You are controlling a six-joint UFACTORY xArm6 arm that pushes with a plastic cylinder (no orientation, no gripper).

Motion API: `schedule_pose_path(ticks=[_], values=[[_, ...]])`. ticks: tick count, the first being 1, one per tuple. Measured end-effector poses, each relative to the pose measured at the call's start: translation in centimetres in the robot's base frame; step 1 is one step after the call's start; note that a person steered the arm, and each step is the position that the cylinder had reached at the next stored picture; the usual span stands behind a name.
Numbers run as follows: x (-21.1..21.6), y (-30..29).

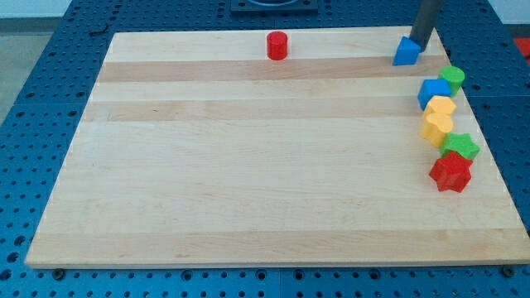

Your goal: Push blue triangle closer to red circle

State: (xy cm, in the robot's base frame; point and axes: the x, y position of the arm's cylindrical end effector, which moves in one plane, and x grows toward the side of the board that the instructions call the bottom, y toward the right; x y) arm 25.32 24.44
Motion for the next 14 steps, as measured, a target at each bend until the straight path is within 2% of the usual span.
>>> schedule_pose_path(ticks=[3,5,7,10,12,13,14], values=[[3.3,3.4],[2.7,-1.7],[1.3,-4.0],[1.2,-15.3],[5.0,-17.2],[5.2,-18.3],[3.6,-19.7]])
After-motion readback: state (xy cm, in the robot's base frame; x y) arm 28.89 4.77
